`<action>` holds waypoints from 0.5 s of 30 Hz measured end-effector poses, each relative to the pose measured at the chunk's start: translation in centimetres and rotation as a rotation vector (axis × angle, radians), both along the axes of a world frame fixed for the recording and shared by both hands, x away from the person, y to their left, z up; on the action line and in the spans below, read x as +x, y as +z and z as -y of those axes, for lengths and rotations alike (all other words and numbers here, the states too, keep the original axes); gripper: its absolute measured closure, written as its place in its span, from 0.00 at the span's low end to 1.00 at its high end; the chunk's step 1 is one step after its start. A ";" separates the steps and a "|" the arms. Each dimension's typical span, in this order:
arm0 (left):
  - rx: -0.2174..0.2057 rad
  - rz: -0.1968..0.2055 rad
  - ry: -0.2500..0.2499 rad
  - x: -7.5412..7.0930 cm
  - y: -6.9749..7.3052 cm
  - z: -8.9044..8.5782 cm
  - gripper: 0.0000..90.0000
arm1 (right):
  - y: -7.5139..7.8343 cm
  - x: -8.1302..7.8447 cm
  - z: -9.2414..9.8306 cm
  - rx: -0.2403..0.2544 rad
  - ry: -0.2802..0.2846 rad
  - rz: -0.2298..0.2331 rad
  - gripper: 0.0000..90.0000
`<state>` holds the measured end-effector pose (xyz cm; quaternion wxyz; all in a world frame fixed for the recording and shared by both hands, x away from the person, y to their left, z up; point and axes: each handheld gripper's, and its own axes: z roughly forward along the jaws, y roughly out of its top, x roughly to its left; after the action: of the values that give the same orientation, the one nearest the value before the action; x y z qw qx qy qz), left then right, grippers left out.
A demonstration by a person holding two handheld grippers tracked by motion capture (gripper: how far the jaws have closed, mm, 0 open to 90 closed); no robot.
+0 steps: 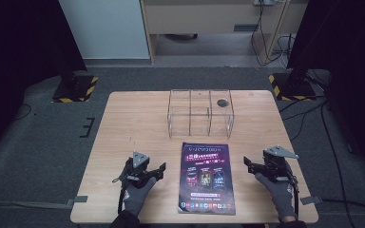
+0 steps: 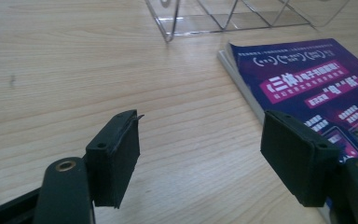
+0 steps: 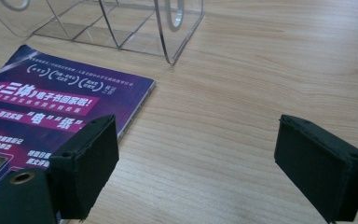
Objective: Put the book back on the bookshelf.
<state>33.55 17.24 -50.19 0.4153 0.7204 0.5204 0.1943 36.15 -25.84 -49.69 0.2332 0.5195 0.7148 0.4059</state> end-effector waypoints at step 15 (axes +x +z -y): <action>-0.004 -0.047 -0.077 0.1 -0.9 3.9 0.31 | -0.4 -0.5 -2.4 -0.010 0.057 -0.010 0.16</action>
<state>33.61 13.31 -51.14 0.4117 0.7435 0.5020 0.1603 35.60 -23.44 -50.09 0.2204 0.4997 0.7327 0.4061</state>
